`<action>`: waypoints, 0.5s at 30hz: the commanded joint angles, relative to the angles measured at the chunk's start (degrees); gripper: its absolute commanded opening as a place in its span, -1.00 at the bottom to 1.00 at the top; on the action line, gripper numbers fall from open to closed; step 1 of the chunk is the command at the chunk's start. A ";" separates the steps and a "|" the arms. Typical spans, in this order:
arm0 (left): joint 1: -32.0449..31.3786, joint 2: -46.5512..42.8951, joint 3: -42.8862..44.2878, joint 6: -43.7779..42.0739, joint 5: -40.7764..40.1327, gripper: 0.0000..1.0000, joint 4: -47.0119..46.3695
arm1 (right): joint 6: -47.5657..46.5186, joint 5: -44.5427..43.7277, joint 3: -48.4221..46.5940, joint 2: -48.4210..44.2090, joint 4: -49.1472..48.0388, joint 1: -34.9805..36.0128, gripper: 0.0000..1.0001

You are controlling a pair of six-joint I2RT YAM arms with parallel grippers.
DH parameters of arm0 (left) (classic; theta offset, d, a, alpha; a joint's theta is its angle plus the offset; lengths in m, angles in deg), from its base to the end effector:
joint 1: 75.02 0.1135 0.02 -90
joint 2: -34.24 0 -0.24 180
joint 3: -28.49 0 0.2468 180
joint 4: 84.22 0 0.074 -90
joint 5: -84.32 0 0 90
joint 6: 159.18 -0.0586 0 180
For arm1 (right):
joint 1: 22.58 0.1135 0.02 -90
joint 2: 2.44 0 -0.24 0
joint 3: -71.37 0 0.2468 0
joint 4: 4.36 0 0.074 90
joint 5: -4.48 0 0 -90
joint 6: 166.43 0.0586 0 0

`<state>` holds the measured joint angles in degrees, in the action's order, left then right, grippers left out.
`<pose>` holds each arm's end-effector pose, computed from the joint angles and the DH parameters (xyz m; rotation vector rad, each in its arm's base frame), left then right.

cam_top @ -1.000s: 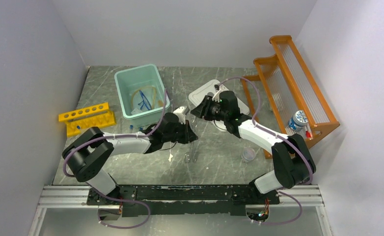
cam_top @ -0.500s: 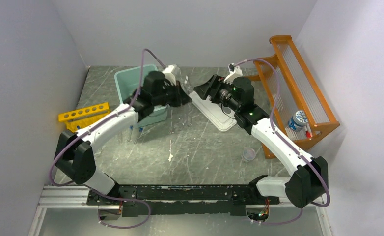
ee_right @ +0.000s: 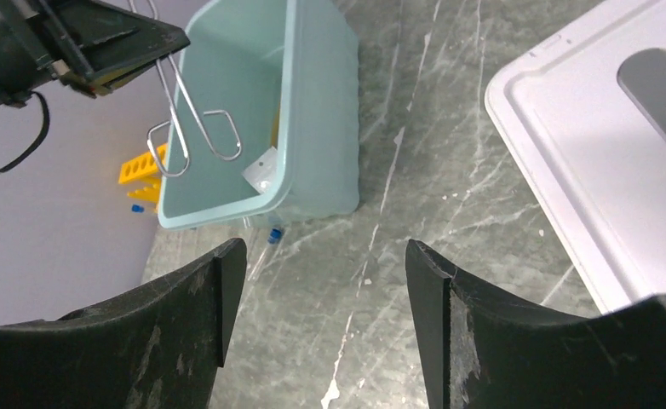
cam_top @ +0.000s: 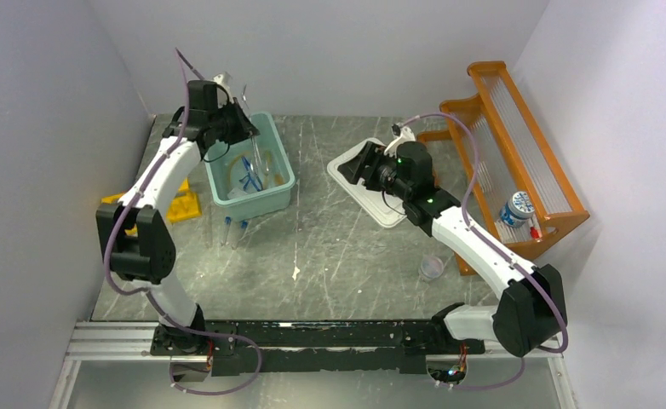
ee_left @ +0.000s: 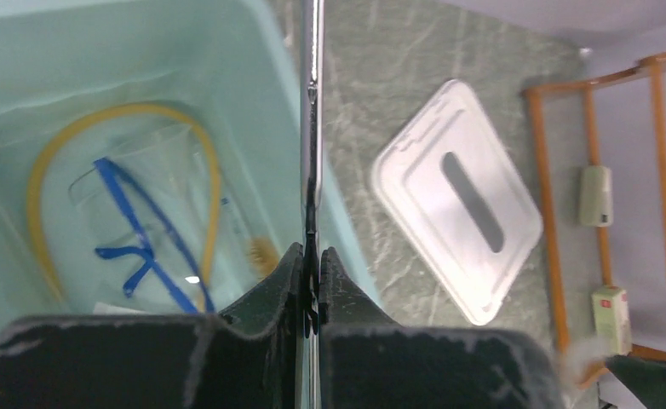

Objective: Organize the chemistry lab equipment

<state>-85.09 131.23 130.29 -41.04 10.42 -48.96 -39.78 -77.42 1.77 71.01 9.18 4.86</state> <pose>0.3983 -0.0872 0.3064 -0.1658 2.1500 -0.6897 0.2836 0.1566 0.2875 0.0560 1.9714 0.8860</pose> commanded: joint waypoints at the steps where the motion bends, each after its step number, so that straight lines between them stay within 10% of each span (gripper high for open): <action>1: 0.82 4.89 3.72 -2.42 -1.12 -0.90 4.11 | -0.43 -0.29 1.56 0.41 -0.71 -0.35 0.43; 15: -1.49 16.77 0.49 0.82 2.95 -0.91 -1.37 | -0.49 0.26 3.53 2.37 -1.72 -0.34 0.42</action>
<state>-85.09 146.48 132.10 -42.33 10.46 -46.14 -39.83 -77.38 4.53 72.52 9.18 4.86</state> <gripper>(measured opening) 0.083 0.712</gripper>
